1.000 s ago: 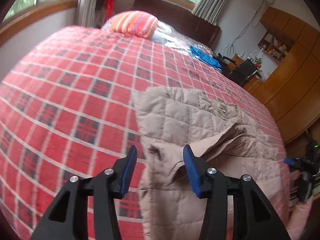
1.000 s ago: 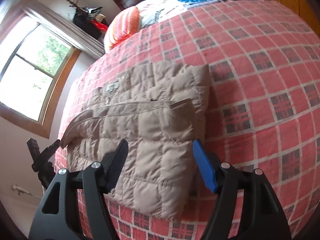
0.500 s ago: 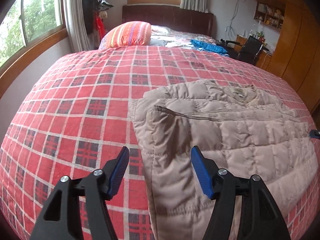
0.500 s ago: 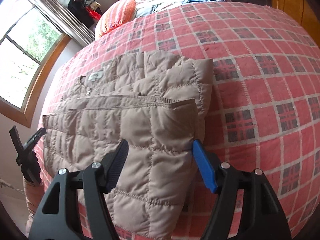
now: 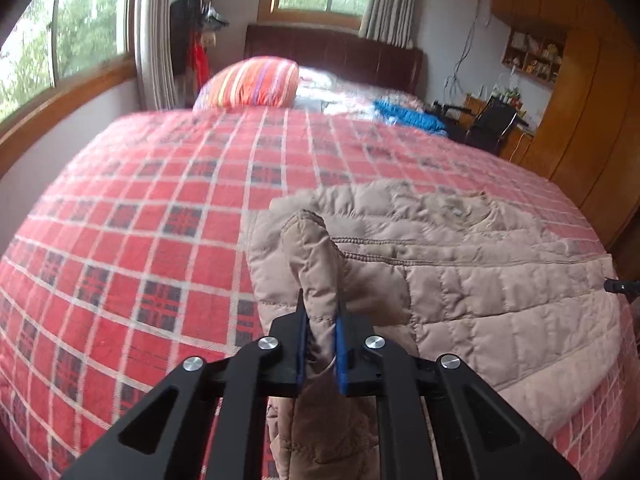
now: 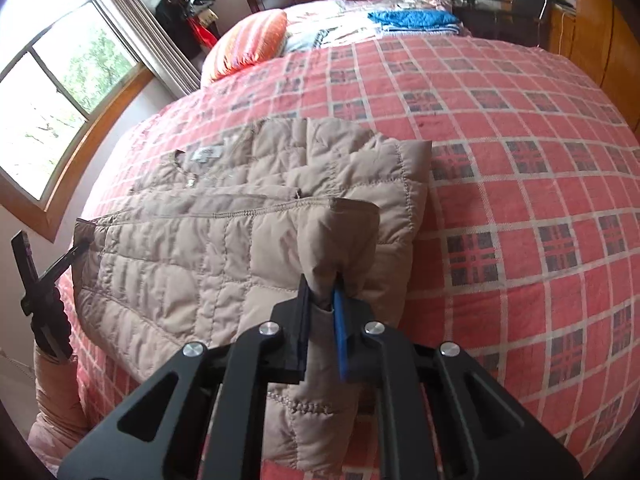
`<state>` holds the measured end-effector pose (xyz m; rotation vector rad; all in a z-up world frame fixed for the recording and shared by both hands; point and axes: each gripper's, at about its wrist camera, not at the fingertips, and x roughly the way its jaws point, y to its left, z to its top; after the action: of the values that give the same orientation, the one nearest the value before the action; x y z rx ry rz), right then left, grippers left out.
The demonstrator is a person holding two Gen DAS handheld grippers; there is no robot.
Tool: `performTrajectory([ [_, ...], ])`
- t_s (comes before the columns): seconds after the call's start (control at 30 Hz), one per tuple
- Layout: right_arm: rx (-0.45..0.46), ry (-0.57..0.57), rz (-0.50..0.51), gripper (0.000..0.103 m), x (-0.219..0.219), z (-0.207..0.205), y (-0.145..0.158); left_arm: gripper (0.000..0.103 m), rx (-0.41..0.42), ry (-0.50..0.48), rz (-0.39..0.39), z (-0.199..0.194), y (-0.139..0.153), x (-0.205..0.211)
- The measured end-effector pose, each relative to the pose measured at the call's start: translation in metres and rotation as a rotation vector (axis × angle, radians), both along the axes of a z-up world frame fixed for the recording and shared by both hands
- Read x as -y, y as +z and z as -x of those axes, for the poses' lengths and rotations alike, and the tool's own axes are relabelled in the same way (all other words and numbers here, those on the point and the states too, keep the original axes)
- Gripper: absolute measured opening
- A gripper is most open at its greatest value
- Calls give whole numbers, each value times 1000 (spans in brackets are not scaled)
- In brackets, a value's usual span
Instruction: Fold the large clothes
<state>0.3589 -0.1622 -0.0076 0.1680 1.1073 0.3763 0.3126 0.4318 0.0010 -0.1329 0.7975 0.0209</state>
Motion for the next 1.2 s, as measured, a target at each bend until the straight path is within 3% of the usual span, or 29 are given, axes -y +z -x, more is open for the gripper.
performTrajectory([
  [0.2, 59, -22, -46, 8, 4, -2, 38, 11, 112, 4, -43, 5, 48, 9],
  [0.4, 80, -73, -41, 8, 0, -44, 61, 11, 111, 61, -35, -44, 61, 3],
  [0.6, 44, -125, -64, 8, -3, -93, 46, 11, 46, 106, -21, -99, 36, -8],
  [0.87, -60, -183, -31, 8, -6, -139, -9, 12, -112, 112, -54, -152, -24, -10],
  [1.0, -98, -191, -9, 8, -7, -146, -33, 17, -166, 110, -93, -162, -49, -7],
  [1.2, -143, -201, -19, 8, -6, -150, -61, 21, -194, 109, -77, -165, -62, -12],
])
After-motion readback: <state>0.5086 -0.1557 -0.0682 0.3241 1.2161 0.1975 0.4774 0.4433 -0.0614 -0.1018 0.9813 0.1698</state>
